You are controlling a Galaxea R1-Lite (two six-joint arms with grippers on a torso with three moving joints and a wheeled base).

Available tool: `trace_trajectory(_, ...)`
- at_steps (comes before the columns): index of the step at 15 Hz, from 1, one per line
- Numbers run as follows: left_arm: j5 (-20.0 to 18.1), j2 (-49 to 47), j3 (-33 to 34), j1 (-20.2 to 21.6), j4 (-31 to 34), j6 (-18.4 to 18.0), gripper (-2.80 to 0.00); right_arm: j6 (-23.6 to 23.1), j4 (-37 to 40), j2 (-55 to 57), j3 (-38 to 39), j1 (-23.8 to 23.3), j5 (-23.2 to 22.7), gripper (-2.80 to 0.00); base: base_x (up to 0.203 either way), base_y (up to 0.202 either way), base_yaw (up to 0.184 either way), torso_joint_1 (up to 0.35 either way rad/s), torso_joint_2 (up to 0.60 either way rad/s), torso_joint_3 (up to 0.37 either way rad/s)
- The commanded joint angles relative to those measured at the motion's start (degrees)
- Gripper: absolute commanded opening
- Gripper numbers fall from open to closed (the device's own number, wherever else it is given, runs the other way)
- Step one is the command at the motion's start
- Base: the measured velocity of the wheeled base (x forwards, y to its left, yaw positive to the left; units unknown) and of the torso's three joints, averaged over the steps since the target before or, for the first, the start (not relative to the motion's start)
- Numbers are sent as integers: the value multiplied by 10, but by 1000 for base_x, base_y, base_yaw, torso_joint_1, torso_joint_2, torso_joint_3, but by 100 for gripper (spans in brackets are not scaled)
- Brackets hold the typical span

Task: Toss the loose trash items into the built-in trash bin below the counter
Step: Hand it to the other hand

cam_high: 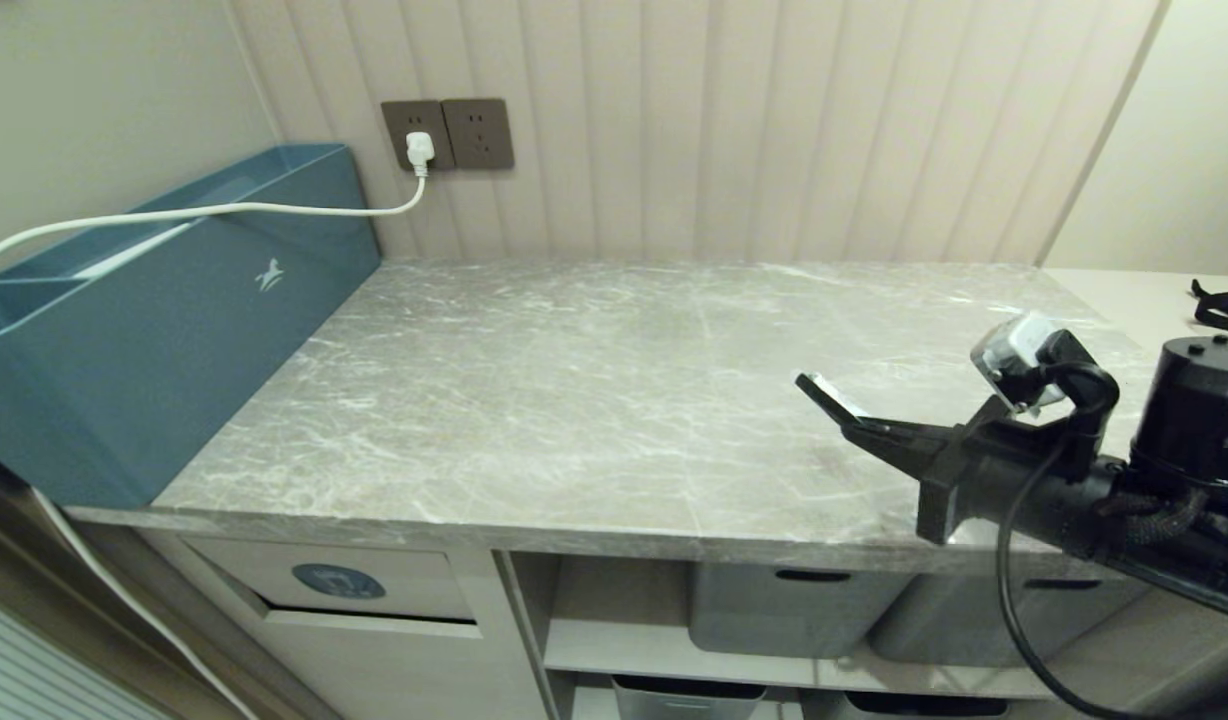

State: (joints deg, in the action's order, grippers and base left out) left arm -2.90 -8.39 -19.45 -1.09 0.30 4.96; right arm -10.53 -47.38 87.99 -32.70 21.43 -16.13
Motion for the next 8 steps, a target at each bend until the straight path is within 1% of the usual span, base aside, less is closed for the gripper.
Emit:
trace_trajectory(1, -8, -139, -100, -14, -1, 17, -280, 0, -3, 39, -34, 10, -4, -280, 0, 0, 0, 0, 0, 0)
trace_trajectory(2, -24, -233, -169, -31, -5, 40, -280, 1, -3, 56, -61, 22, -6, -280, 0, 0, 0, 0, 0, 0)
trace_trajectory(3, -44, -309, -220, -47, -12, 64, -280, 2, -3, 69, -83, 38, -9, -280, 0, 0, 0, 0, 0, 0)
trace_trajectory(4, -77, -385, -267, -66, -20, 95, 0, 1, -3, 75, -96, 53, -13, -280, 0, 0, 0, 0, 0, 0)
trace_trajectory(5, -115, -452, -303, -83, -31, 118, 0, -1, -4, 75, -97, 66, -14, -280, 0, 0, 0, 0, 0, 0)
trace_trajectory(6, -151, -509, -329, -101, -43, 132, 0, -1, -4, 71, -97, 75, -13, -280, 0, 0, 0, 0, 0, 0)
trace_trajectory(8, -217, -604, -361, -153, -66, 152, 0, 2, -4, 53, -90, 80, -14, -280, 0, 0, 0, 0, 0, 0)
